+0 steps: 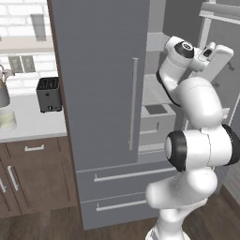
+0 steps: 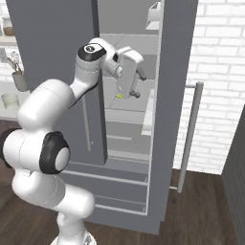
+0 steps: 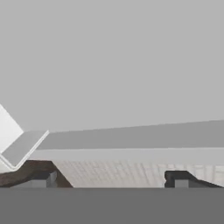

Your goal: Grab a lemon wedge from the fridge and one ice cube from the ice bowl, and put them in the glass of lemonade.

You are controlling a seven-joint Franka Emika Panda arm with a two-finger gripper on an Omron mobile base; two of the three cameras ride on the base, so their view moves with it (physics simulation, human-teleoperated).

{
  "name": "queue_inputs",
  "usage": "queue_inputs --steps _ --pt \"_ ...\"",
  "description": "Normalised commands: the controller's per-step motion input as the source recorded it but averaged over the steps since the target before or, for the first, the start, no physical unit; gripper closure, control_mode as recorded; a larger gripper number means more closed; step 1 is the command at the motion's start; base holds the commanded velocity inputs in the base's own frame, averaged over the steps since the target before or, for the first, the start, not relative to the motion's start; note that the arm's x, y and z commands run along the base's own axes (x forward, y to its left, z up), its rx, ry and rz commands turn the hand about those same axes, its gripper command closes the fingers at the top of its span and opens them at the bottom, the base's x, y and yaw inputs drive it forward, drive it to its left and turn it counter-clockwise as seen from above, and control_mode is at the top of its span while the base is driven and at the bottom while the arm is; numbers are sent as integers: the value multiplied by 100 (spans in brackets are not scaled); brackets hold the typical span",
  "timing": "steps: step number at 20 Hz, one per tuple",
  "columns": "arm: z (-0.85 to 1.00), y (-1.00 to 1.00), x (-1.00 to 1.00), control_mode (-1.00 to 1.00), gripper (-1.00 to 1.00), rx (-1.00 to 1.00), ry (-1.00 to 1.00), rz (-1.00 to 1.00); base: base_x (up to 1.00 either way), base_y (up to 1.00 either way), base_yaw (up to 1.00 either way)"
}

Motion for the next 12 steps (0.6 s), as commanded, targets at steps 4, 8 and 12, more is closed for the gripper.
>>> queue_inputs --steps 4,8,12 --pt "20 47 -10 -100 -100 0 -11 9 0 0 0" --pt "11 77 -3 -100 -100 6 -21 21 0 0 0" --pt "-4 99 -5 -100 -100 22 -49 30 0 0 0"
